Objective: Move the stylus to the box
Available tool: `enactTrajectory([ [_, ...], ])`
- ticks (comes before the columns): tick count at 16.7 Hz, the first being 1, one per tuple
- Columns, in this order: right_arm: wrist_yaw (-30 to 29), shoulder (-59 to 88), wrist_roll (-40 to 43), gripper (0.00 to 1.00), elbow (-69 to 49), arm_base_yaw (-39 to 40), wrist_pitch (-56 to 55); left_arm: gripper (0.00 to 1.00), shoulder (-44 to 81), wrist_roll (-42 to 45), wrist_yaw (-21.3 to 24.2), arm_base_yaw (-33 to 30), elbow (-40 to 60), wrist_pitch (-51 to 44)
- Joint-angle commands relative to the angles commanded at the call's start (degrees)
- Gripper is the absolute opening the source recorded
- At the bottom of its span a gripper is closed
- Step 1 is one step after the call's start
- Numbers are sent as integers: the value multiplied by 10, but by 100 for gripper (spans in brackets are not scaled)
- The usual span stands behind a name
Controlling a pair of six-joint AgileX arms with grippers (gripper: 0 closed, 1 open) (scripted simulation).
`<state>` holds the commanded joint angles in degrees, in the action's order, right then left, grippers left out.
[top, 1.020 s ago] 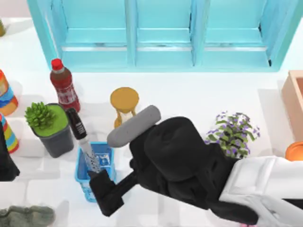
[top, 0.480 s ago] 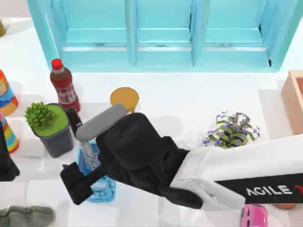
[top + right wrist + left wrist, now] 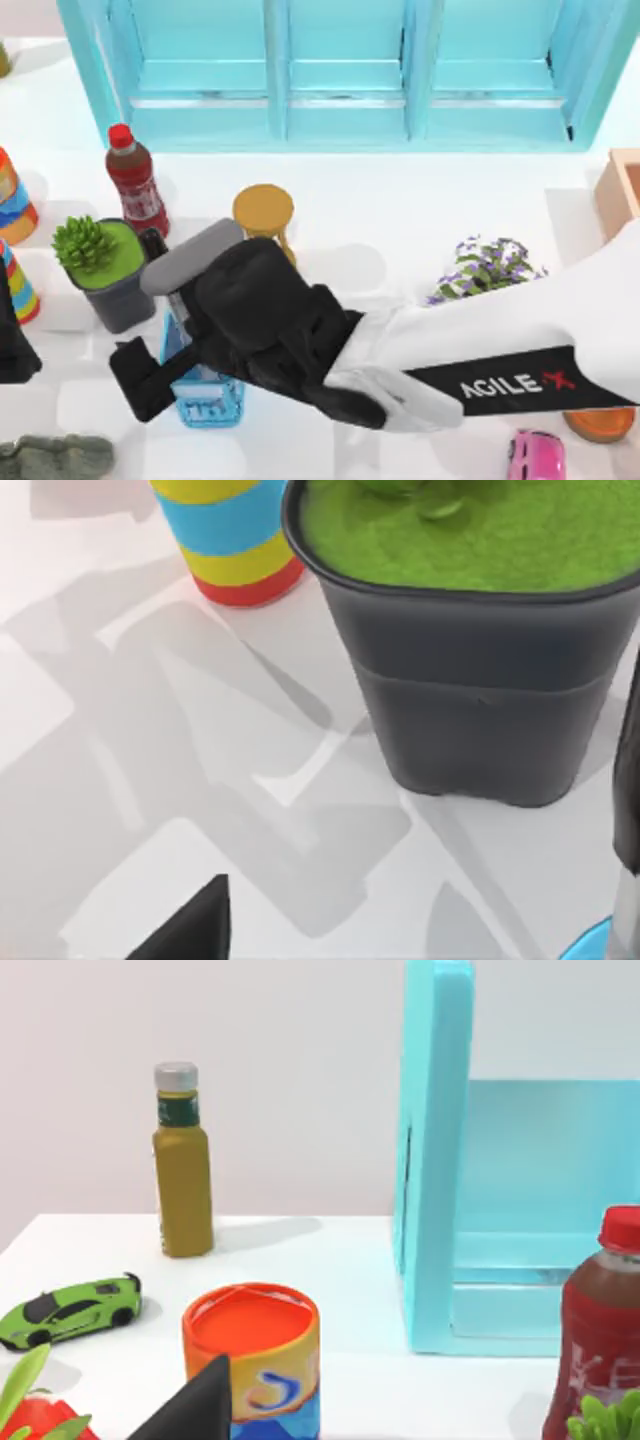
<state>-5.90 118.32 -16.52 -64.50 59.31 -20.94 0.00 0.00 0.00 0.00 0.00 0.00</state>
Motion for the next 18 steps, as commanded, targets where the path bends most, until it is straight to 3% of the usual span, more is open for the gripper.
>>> enactTrajectory([
  [13,0,0,0,2,0,0,0,100,0,0,0,0,0,0],
  [18,0,0,0,0,0,0,0,100,0,0,0,0,0,0],
])
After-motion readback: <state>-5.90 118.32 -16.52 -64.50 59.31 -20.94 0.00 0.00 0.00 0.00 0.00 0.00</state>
